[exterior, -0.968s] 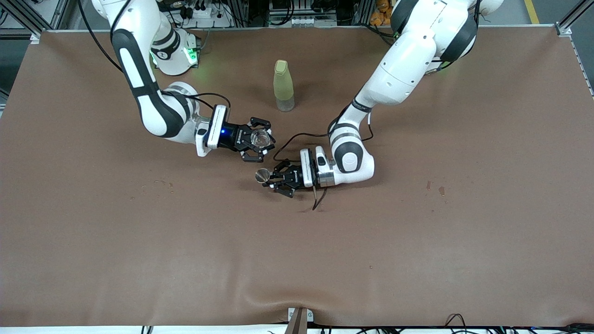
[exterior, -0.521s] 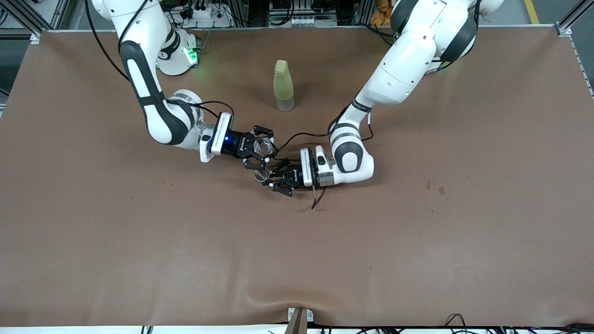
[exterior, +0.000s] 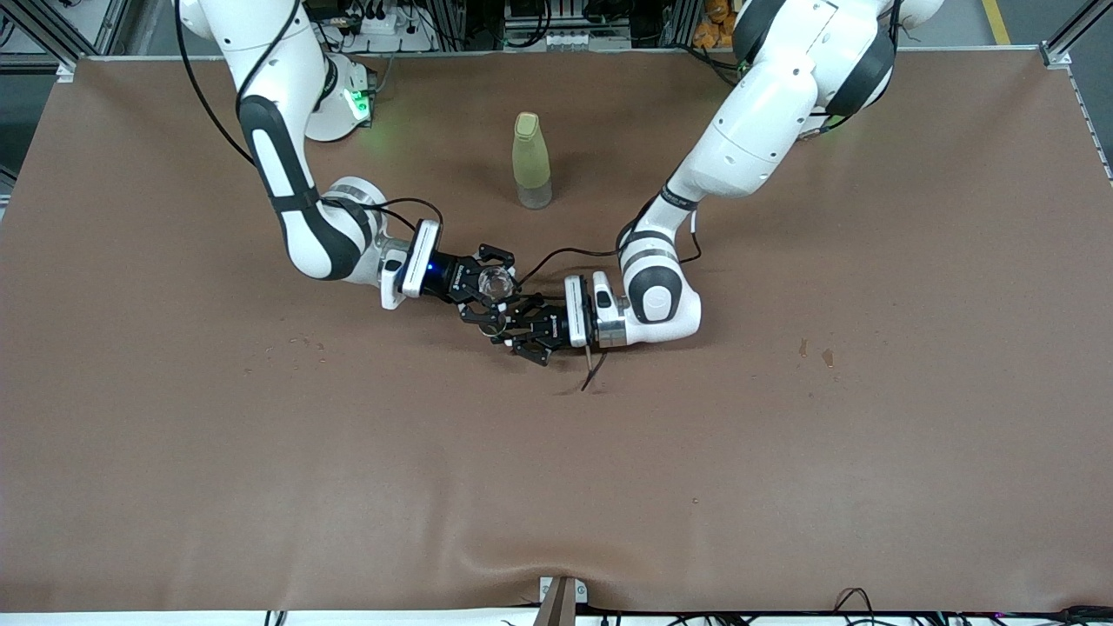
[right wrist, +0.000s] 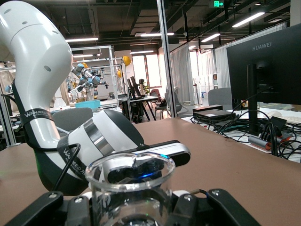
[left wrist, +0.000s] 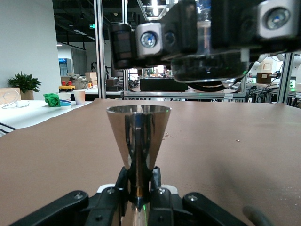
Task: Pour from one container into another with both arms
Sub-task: 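Tilt the beaker with the right gripper over the jigger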
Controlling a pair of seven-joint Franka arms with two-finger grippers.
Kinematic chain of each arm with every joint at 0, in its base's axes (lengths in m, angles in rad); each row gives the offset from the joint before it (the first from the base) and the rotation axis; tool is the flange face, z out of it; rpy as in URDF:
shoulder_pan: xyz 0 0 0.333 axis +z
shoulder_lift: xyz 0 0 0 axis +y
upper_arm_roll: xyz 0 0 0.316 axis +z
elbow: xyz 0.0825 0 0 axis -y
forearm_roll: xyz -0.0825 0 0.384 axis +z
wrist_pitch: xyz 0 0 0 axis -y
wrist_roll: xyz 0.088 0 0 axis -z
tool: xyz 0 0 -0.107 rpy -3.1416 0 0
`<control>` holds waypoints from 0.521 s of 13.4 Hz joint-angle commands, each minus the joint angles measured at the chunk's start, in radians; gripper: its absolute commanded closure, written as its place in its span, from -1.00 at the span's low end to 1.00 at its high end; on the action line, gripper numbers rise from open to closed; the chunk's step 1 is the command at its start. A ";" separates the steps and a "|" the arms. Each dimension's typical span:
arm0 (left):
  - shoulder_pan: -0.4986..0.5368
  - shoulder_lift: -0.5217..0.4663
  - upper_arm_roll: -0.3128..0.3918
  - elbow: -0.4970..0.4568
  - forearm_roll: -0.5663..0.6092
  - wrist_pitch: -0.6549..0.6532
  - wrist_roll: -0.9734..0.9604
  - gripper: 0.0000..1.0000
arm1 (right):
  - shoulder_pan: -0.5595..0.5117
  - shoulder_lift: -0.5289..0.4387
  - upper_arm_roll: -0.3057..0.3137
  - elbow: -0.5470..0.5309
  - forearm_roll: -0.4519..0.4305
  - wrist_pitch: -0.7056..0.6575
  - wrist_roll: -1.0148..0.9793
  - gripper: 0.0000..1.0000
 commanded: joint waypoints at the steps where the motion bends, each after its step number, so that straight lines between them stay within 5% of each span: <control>1: 0.005 -0.009 -0.005 -0.016 -0.034 -0.016 0.037 1.00 | -0.006 0.003 0.011 0.006 0.024 -0.004 -0.004 1.00; 7: 0.007 -0.008 -0.005 -0.016 -0.034 -0.016 0.037 1.00 | -0.007 -0.023 0.022 -0.020 0.024 -0.005 0.144 1.00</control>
